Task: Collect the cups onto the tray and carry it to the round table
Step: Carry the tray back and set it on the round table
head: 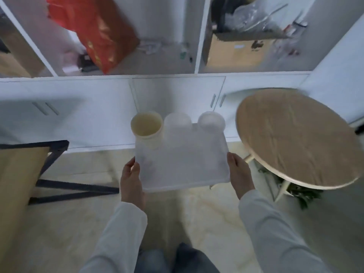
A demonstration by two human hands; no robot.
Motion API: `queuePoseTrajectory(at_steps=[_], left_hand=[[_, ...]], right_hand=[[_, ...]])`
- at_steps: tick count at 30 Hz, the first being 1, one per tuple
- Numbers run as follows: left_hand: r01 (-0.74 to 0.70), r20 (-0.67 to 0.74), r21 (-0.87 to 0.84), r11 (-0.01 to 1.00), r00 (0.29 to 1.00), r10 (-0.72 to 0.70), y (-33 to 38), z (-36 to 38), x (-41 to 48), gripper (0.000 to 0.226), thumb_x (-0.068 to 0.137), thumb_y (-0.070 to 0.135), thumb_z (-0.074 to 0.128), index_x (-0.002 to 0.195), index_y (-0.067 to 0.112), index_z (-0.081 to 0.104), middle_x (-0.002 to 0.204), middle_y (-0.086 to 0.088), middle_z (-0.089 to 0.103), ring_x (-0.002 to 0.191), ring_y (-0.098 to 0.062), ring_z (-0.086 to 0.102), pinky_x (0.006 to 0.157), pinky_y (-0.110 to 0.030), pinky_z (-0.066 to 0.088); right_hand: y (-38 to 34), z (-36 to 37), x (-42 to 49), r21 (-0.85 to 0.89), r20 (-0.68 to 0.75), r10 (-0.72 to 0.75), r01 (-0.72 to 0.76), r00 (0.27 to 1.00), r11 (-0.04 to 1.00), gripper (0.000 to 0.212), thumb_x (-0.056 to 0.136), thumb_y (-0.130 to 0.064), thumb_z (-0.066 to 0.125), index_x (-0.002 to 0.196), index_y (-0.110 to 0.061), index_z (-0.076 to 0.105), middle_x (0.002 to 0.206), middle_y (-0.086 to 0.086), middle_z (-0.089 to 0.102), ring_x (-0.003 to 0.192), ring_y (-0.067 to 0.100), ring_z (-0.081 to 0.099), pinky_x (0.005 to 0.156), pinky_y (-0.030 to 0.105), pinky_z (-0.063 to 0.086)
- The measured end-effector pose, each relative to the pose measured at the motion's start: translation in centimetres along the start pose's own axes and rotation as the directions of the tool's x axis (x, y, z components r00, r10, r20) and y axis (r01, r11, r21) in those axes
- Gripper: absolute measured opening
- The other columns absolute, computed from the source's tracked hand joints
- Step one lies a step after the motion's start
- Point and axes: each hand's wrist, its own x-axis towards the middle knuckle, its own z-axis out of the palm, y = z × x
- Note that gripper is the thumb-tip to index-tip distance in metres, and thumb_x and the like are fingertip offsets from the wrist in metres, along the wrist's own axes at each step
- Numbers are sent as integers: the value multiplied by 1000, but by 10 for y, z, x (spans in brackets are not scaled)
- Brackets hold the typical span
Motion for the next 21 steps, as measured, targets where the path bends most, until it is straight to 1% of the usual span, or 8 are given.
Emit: queuePoseTrajectory(at_steps=[2,3,7,8,11,16,19,21], left_hand=[[-8,73,25,1000,997,6,-7,36,-3,34,94,23,44,127,18,51,118,0,57,93,-14,58,77,-21,49],[12,90,12,1000,996,-13,-9,57,-5,34,94,22,45,126,16,53,115,-2,61,90,-15,60,68,-22,51],[-1,234,77,997,972,-17,-17,130,-16,27,95,16,41,119,13,54,98,-1,61,83,-12,62,58,-22,50],[-22,264,106,994,964,-7,-19,146,-18,26,95,15,40,118,14,54,96,0,60,81,-9,62,57,-19,50],[30,326,105,994,943,-63,-26,197,-21,27,95,17,41,118,16,54,100,-2,60,89,-18,56,64,-23,48],[-13,469,179,984,880,-74,-29,287,-22,25,94,15,41,115,16,53,95,1,60,81,-15,56,69,-28,48],[-8,493,195,981,865,-91,-28,329,-21,23,94,13,41,113,18,53,90,3,60,76,-15,57,64,-28,48],[14,510,219,976,851,-127,-32,362,-17,24,94,12,41,113,19,53,93,-2,60,80,-21,57,68,-29,49]], right_hand=[[11,-34,8,40,-93,27,-23,995,999,27,95,-20,37,82,-7,56,76,5,52,76,19,43,61,32,32],[18,-52,12,54,-142,45,-38,989,998,27,95,-20,37,82,-8,57,77,6,52,76,19,42,63,33,32],[44,-108,26,68,-290,112,-97,950,993,25,94,-23,40,85,-12,59,80,7,54,78,20,45,71,33,33],[49,-121,30,74,-320,130,-112,939,991,24,94,-25,40,83,-14,58,78,7,54,76,21,46,72,34,35],[63,-157,40,104,-392,194,-167,899,980,25,92,-30,42,88,-14,60,78,8,56,76,21,47,72,34,37],[71,-217,71,144,-530,223,-173,818,974,18,93,-24,44,85,-16,58,67,-1,52,74,20,45,67,28,33],[72,-241,87,118,-573,226,-194,788,974,22,92,-24,45,95,-10,62,79,7,58,77,22,49,66,26,31],[77,-260,106,99,-605,240,-227,759,969,25,92,-24,46,102,-8,63,85,8,58,80,24,50,66,25,30]])
